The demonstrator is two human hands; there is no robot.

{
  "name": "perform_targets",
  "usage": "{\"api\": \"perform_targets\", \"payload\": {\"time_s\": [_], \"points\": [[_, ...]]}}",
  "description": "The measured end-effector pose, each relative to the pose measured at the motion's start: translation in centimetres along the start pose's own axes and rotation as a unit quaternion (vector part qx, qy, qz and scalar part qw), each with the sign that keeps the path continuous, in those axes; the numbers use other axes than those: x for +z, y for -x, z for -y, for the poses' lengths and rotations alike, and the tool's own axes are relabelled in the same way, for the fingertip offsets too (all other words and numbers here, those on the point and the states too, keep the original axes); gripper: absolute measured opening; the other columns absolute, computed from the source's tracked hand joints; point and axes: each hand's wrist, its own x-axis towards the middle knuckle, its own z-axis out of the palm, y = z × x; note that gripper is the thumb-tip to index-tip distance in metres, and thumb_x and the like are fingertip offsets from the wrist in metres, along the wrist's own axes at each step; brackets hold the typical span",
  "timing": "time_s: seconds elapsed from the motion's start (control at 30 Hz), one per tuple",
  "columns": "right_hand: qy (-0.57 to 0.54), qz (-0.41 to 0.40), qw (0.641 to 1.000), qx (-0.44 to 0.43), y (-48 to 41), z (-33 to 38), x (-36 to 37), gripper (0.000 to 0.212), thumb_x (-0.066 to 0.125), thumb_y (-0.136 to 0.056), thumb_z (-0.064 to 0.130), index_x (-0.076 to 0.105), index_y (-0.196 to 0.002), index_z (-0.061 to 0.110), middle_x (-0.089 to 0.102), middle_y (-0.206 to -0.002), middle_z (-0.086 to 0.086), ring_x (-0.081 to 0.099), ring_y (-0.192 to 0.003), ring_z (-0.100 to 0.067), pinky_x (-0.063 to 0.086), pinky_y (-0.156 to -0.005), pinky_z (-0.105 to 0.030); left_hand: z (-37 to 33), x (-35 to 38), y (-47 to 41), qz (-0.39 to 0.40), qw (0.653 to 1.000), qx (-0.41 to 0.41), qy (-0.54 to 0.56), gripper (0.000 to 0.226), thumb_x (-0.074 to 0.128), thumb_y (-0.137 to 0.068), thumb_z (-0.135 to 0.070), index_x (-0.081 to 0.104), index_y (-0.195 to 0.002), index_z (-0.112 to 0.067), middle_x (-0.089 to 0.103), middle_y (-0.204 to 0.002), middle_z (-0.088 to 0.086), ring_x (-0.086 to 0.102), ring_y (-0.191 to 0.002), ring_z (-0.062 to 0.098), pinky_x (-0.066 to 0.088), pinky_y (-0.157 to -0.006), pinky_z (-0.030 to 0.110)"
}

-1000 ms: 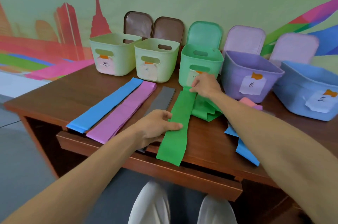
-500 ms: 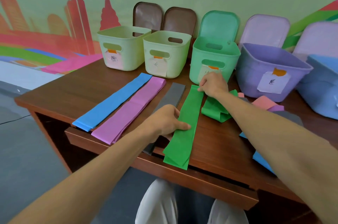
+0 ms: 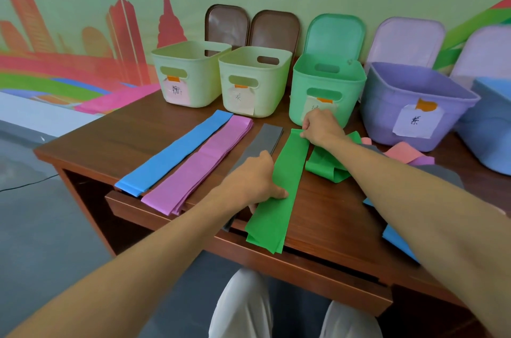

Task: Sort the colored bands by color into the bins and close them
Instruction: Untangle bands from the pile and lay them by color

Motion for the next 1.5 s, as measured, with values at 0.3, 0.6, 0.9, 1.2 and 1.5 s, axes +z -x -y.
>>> {"api": "perform_targets", "payload": {"time_s": [0.3, 0.6, 0.9, 1.2, 1.5], "points": [[0.047, 0.009, 0.998, -0.050, 0.8, -0.3, -4.2, 0.019, 0.064, -0.082, 0.022, 0.071, -0.097, 0.013, 0.067, -0.106, -0.009, 0.061, -0.098, -0.029, 0.054, -0.083, -0.040, -1.0, 0.6, -0.5, -0.099, 0.955, 0.165, -0.226, 0.037, 0.068, -0.083, -0.036, 0.057, -0.115, -0.021, 0.051, -0.112, 0.002, 0.052, -0.105, 0.020, 0.046, -0.084, 0.036], [-0.088, 0.004, 0.991, -0.103, 5.8, -5.7, -8.0, 0.032, 0.071, -0.083, 0.032, 0.065, -0.111, 0.017, 0.067, -0.095, -0.001, 0.056, -0.082, -0.012, 0.046, -0.079, -0.028, -3.4, 4.1, -3.2, -0.175, 0.958, 0.229, -0.008, 0.015, 0.055, -0.088, -0.017, 0.064, -0.099, -0.021, 0.058, -0.098, -0.002, 0.055, -0.092, 0.012, 0.046, -0.086, 0.032], [-0.113, -0.003, 0.990, -0.089, 7.0, -10.2, -7.3, 0.020, 0.076, -0.078, 0.028, 0.071, -0.097, 0.024, 0.059, -0.069, 0.007, 0.054, -0.065, -0.005, 0.041, -0.062, -0.022, -5.1, 4.7, -6.5, -0.158, 0.974, 0.159, 0.023, 0.021, 0.051, -0.094, -0.027, 0.064, -0.109, -0.022, 0.062, -0.102, -0.006, 0.058, -0.092, 0.013, 0.046, -0.081, 0.027], [-0.319, -0.020, 0.942, -0.099, 7.9, -13.5, -11.4, 0.018, 0.075, -0.078, 0.010, 0.071, -0.089, 0.024, 0.071, -0.086, 0.007, 0.066, -0.079, -0.006, 0.050, -0.080, -0.020, -8.7, 4.1, -9.6, -0.075, 0.983, 0.155, 0.061, 0.027, 0.063, -0.089, -0.029, 0.066, -0.089, -0.002, 0.063, -0.083, 0.006, 0.057, -0.079, 0.021, 0.041, -0.070, 0.030], [-0.334, -0.009, 0.940, -0.061, 10.0, -16.6, -12.2, 0.019, 0.076, -0.077, 0.003, 0.071, -0.085, 0.020, 0.072, -0.082, 0.000, 0.065, -0.075, -0.010, 0.052, -0.075, -0.020, -11.7, 3.2, -9.7, -0.197, 0.946, 0.218, 0.137, 0.010, 0.066, -0.088, -0.022, 0.066, -0.084, -0.012, 0.066, -0.087, 0.000, 0.050, -0.031, 0.010, 0.041, -0.041, 0.018]]}}
